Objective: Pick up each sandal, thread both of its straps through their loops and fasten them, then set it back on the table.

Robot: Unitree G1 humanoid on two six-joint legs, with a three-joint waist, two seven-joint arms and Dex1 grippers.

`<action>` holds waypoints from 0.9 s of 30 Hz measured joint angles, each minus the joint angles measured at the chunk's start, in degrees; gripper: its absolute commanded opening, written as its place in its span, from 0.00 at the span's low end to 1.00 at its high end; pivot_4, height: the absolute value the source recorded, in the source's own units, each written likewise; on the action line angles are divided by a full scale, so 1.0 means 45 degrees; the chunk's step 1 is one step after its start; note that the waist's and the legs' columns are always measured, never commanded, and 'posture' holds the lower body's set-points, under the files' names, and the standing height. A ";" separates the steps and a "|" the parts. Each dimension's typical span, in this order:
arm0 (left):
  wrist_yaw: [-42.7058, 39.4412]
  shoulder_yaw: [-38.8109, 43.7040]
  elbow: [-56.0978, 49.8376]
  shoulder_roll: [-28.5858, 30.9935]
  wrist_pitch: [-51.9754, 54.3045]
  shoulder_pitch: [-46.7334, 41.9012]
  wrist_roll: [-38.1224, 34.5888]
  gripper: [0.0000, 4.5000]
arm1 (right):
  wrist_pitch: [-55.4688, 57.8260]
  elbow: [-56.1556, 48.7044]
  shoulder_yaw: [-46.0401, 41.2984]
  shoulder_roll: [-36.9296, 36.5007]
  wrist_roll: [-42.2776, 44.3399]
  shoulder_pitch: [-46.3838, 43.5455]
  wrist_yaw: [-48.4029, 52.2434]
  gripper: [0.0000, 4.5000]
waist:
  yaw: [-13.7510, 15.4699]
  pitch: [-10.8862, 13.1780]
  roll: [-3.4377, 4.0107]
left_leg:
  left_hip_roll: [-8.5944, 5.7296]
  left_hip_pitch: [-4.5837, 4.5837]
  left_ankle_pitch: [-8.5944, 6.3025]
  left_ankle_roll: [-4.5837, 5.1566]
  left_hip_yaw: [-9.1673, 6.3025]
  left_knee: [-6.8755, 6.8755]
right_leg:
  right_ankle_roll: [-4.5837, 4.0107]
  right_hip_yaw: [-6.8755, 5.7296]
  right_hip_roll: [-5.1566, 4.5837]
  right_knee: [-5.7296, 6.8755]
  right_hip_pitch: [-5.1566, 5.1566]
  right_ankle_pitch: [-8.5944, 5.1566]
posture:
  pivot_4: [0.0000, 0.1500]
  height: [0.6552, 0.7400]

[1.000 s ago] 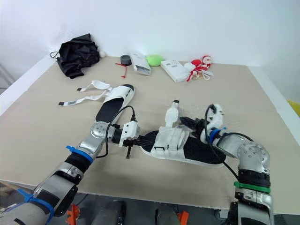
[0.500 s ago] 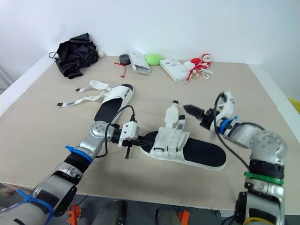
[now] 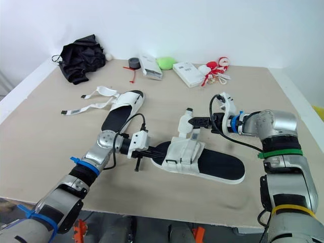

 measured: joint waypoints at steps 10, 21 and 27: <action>-0.0297 -0.0039 -0.0704 0.0419 0.0541 -0.0174 0.0007 0.00 | -0.2031 0.3382 0.0056 0.1935 -0.1788 -0.1757 0.1855 0.89 | -0.0227 0.0029 0.0023 | 0.0023 -0.0073 0.0008 -0.0011 -0.0031 -0.0001 | -0.0059 0.0009 0.0063 0.0033 -0.0086 0.0081 | 1.00 0.98; -0.0304 -0.0070 -0.1326 0.0659 0.1059 -0.0196 0.0073 0.00 | -0.3879 0.6290 -0.1653 0.3228 -0.3032 -0.3030 0.1908 0.89 | -0.0302 0.0109 0.0107 | 0.0027 -0.0081 0.0011 -0.0017 -0.0034 -0.0005 | -0.0056 0.0028 0.0091 0.0060 -0.0106 0.0080 | 1.00 0.98; -0.0277 -0.0060 -0.1566 0.0773 0.1202 -0.0108 0.0065 0.00 | -0.4580 0.7044 -0.2664 0.3777 -0.3401 -0.3272 0.1351 0.89 | -0.0333 0.0144 0.0134 | 0.0038 -0.0080 0.0013 -0.0021 -0.0033 -0.0008 | -0.0059 0.0037 0.0108 0.0074 -0.0114 0.0082 | 1.00 0.98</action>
